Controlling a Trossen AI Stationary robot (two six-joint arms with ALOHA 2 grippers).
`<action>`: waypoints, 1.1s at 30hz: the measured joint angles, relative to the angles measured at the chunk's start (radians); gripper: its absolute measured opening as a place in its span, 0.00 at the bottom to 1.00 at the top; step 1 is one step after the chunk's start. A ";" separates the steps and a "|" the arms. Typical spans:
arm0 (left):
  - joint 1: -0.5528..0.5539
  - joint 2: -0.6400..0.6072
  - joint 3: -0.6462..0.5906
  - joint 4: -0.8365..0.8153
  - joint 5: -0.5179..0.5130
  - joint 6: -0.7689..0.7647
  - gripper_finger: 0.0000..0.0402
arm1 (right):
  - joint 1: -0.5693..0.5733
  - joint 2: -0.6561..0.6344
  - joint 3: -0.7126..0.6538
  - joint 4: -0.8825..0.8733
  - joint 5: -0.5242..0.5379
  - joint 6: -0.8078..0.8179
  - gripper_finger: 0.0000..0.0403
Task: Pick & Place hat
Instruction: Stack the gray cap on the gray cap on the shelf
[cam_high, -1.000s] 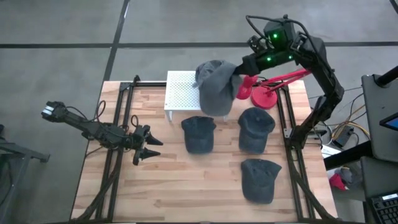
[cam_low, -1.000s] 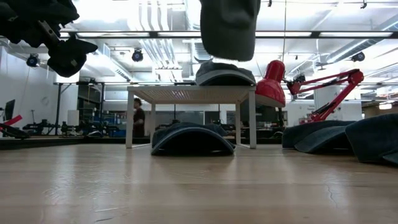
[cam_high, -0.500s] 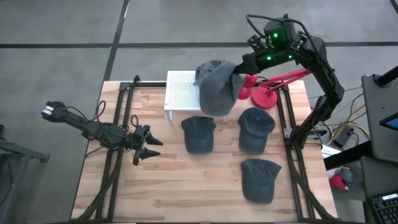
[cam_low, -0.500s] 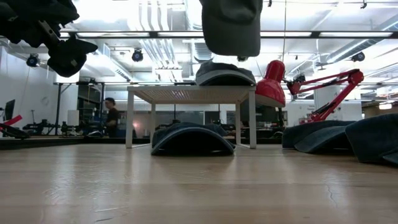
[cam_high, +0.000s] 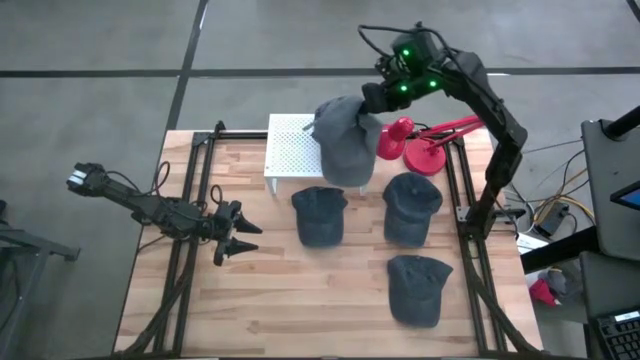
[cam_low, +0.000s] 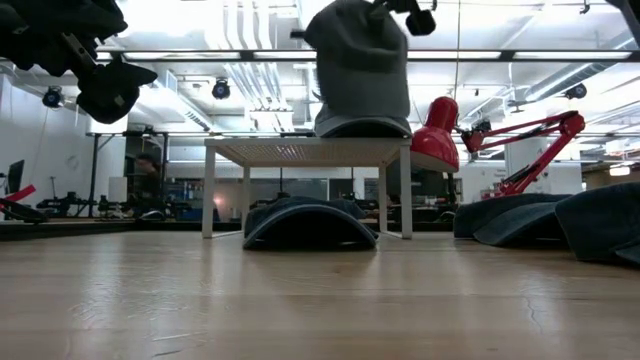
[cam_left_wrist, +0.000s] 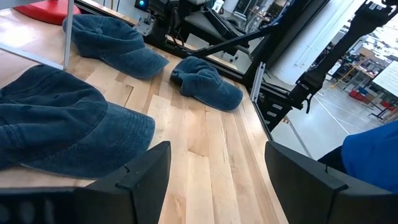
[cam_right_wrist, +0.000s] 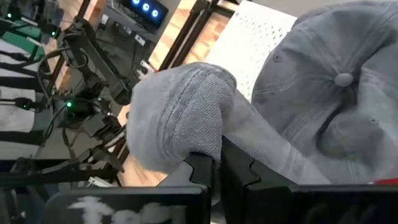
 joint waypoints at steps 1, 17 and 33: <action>0.000 0.000 0.000 0.000 0.000 0.000 0.65 | -0.004 0.006 0.000 -0.001 -0.007 -0.003 0.02; 0.000 0.000 0.000 -0.001 0.000 0.031 0.65 | -0.101 0.045 0.000 0.000 0.030 -0.107 0.02; 0.000 0.000 0.000 -0.001 0.000 0.027 0.65 | -0.140 0.090 0.000 -0.009 0.145 -0.359 0.02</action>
